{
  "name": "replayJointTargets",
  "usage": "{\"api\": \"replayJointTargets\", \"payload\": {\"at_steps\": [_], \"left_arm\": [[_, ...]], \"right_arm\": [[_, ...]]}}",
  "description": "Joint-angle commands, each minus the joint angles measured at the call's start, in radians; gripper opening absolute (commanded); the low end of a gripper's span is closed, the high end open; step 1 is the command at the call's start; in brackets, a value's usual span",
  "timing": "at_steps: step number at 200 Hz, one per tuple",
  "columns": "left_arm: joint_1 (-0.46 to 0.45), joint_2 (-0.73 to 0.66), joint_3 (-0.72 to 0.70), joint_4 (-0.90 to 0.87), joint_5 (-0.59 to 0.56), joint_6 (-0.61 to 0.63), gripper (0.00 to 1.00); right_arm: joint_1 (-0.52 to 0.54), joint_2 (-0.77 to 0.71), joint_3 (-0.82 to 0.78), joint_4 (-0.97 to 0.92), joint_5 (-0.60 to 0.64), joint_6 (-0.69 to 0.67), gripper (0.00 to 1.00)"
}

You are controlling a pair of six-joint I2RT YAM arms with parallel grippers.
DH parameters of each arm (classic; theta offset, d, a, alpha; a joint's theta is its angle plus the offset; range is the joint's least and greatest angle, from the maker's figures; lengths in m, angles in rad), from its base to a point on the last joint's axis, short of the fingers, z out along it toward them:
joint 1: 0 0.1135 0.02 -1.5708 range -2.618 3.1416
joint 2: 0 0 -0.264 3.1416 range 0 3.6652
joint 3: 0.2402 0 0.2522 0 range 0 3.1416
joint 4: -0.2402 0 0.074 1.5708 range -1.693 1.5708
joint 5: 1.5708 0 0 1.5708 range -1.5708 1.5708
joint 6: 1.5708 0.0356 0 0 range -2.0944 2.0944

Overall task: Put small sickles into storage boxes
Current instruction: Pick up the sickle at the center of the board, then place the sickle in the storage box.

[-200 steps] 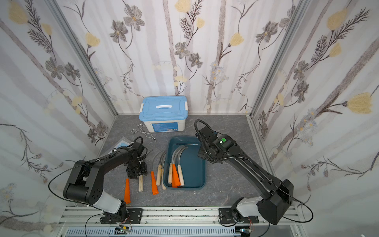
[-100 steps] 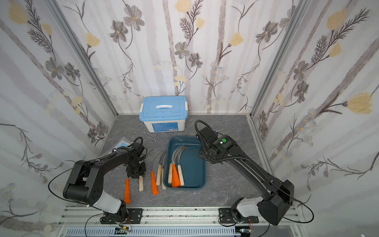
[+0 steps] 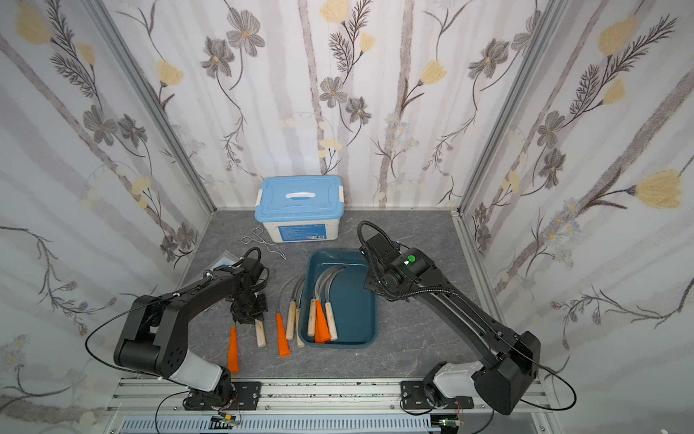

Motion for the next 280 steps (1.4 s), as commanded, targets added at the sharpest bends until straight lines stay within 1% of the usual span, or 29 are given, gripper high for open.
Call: {"api": "replayJointTargets", "payload": {"at_steps": [1,69,101,142,179,218,228,234,261,280], "left_arm": [[-0.001,-0.013,0.016,-0.047,-0.008,-0.01,0.0],[0.0,-0.005,0.131,-0.125,-0.047,0.014,0.0],[-0.002,-0.03,0.195,-0.142,-0.05,0.022,0.0],[-0.007,-0.024,0.295,-0.18,-0.083,0.039,0.0],[-0.021,-0.019,0.409,-0.214,-0.085,0.041,0.0],[-0.086,0.025,0.569,-0.233,-0.09,0.107,0.0],[-0.106,0.043,0.588,-0.236,-0.097,0.128,0.0],[-0.115,0.053,0.631,-0.237,-0.098,0.138,0.0],[-0.159,0.094,0.684,-0.236,-0.096,0.165,0.0],[-0.203,0.103,0.692,-0.219,-0.1,0.176,0.0]], "right_arm": [[0.001,0.006,0.002,0.026,0.019,0.014,0.45],[-0.001,0.035,0.025,0.039,0.019,-0.004,0.45],[-0.01,0.042,0.047,0.032,0.021,-0.02,0.45],[-0.042,0.027,0.058,0.024,0.016,-0.036,0.45],[-0.083,0.006,0.062,0.024,0.005,-0.06,0.45],[-0.113,-0.002,0.086,0.01,0.004,-0.086,0.45],[-0.118,-0.005,0.088,0.005,0.005,-0.09,0.45],[-0.121,-0.01,0.087,0.004,0.006,-0.09,0.45],[-0.128,-0.03,0.081,-0.01,0.015,-0.086,0.45],[-0.132,-0.059,0.056,-0.017,0.018,-0.077,0.45]]}}
